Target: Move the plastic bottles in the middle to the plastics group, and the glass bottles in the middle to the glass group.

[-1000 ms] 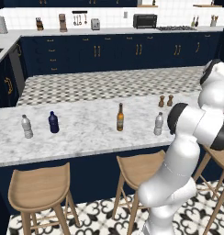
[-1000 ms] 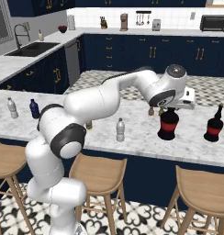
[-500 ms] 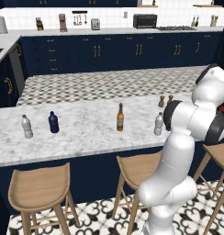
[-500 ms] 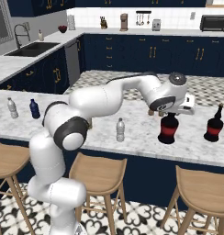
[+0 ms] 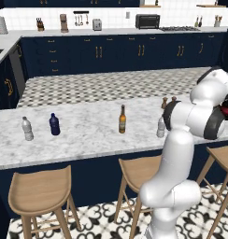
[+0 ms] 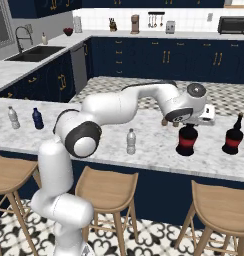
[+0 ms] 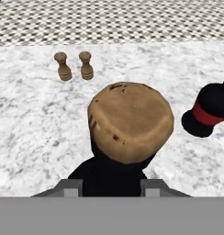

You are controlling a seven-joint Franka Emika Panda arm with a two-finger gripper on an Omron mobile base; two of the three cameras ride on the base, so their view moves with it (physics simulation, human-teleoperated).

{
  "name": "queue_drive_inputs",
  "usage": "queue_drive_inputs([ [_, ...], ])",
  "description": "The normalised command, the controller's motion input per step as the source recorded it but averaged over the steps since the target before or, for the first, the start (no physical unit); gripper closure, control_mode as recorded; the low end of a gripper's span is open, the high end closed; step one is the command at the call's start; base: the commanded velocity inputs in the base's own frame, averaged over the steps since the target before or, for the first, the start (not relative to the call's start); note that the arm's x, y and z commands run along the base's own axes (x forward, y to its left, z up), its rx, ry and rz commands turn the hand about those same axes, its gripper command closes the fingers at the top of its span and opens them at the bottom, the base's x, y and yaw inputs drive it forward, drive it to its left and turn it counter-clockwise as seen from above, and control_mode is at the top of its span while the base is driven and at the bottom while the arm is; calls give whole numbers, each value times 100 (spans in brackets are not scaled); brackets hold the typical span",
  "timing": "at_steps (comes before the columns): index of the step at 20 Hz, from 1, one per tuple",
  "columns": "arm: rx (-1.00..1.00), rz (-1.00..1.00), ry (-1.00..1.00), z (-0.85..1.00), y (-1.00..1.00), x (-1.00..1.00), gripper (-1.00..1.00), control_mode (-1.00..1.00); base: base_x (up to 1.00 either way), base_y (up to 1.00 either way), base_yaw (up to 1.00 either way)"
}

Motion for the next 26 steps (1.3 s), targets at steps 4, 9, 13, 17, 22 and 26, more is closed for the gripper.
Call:
queue_drive_inputs([
  [4,0,2,-15,0,-13,41,100,-100,0,0,0],
  [9,0,1,-10,0,-22,29,100,-100,0,0,0],
  [13,0,1,-1,0,-9,1,100,-100,0,0,0],
  [17,0,0,0,0,-24,0,100,-100,0,0,0],
  [22,0,0,0,0,-27,0,100,-100,0,0,0],
  [26,0,0,0,0,-3,0,100,-100,0,0,0],
])
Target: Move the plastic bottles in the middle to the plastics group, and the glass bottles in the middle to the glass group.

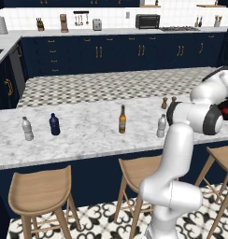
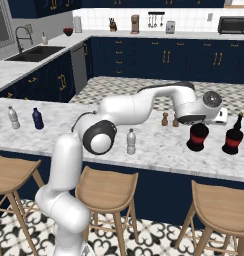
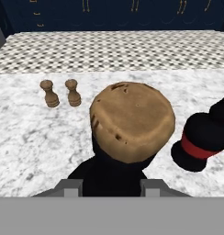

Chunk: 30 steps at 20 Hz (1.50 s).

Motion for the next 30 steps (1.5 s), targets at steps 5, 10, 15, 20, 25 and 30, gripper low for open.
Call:
queue_drive_inputs([
  [5,-3,0,0,13,5,0,100,-100,0,0,0],
  [10,-6,0,-1,4,1,0,100,-100,0,0,0],
  [15,-4,0,0,0,0,0,100,-100,0,0,0],
  [20,0,-2,0,-3,0,0,100,-100,0,0,0],
  [25,0,0,0,-50,2,0,100,-100,0,0,0],
  [30,-4,0,0,-22,0,0,100,-100,0,0,0],
])
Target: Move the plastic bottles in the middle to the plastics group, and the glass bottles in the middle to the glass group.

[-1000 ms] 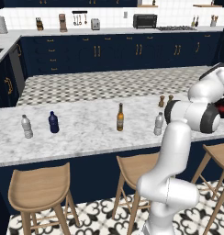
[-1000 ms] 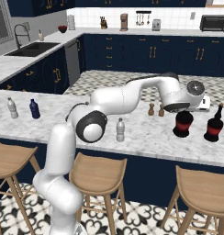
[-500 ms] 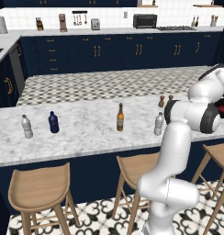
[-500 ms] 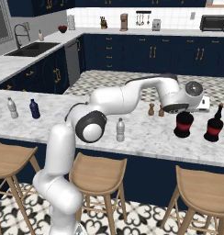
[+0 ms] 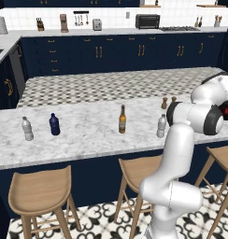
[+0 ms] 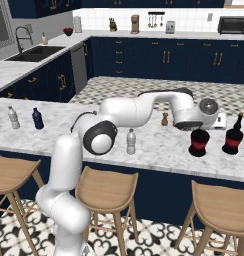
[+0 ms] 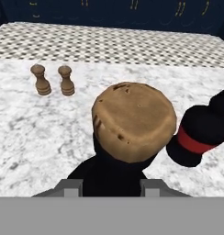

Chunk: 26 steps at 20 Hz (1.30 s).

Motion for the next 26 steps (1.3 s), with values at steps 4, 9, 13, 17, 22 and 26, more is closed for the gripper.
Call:
queue_drive_inputs([
  [4,-3,0,-4,0,0,5,100,-100,0,0,0],
  [9,-3,0,-6,0,-5,16,100,-100,0,0,0],
  [13,-1,0,0,0,-16,6,100,-100,0,0,0],
  [17,-1,0,0,0,-13,0,100,-100,0,0,0],
  [22,-1,0,0,-14,0,5,100,-100,0,0,0],
  [26,0,0,-1,-33,0,0,100,-100,0,0,0],
])
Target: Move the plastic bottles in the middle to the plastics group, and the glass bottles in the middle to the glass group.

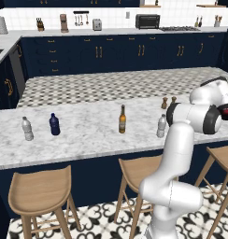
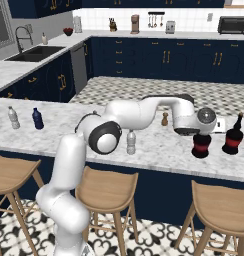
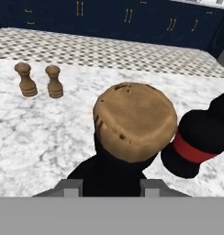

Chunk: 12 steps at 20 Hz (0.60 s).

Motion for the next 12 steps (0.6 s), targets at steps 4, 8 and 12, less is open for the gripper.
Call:
queue_drive_inputs([
  [4,0,0,0,0,0,0,-100,-100,0,0,0],
  [8,0,0,0,0,0,0,-100,-100,0,0,0],
  [12,0,0,0,0,0,0,-100,-100,0,0,0],
])
